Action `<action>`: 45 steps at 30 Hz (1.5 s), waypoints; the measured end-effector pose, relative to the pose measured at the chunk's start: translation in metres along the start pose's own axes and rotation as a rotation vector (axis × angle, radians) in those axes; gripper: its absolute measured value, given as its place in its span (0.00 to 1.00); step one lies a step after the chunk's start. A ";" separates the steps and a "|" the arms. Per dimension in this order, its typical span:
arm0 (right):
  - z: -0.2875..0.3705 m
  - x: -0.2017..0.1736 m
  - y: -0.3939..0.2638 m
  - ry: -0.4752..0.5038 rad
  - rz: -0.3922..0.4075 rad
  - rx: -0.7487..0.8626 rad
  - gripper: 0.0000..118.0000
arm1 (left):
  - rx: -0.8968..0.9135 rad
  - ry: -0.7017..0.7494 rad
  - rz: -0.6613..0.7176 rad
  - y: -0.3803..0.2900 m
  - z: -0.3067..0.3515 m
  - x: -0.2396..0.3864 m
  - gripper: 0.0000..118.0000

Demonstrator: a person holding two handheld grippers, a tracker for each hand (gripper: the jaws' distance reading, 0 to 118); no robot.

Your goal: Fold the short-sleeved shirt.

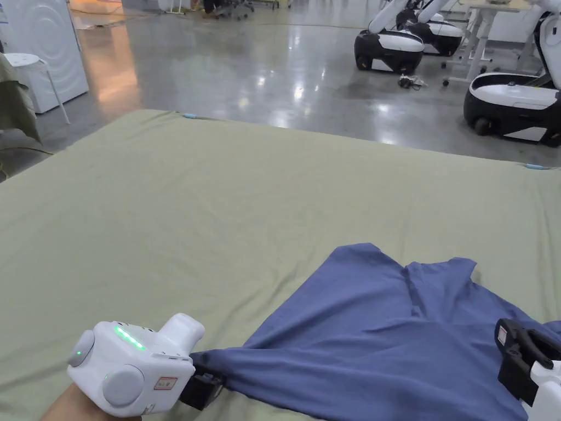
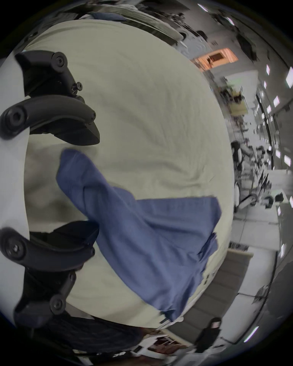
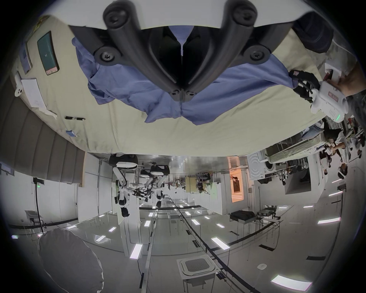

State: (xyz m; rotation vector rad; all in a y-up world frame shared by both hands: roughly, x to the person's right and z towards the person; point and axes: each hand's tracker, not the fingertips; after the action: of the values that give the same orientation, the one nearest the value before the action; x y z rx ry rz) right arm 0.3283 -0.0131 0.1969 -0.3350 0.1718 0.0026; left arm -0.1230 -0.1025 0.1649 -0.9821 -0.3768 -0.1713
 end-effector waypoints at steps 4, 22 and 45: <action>0.001 0.008 -0.001 -0.017 -0.016 -0.008 0.01 | 0.086 0.017 0.072 -0.003 0.015 0.002 0.11; -0.188 0.136 0.042 -0.107 0.136 -0.352 0.21 | 0.266 0.039 0.198 0.016 0.060 0.041 0.07; -0.201 0.151 0.083 -0.060 -0.002 -0.369 0.01 | 0.366 0.167 0.312 0.085 0.041 0.019 0.07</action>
State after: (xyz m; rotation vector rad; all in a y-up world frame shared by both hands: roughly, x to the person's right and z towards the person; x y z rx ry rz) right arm 0.4413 -0.0041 -0.0425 -0.7023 0.1110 0.0432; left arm -0.0885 -0.0212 0.1263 -0.6479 -0.0924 0.0969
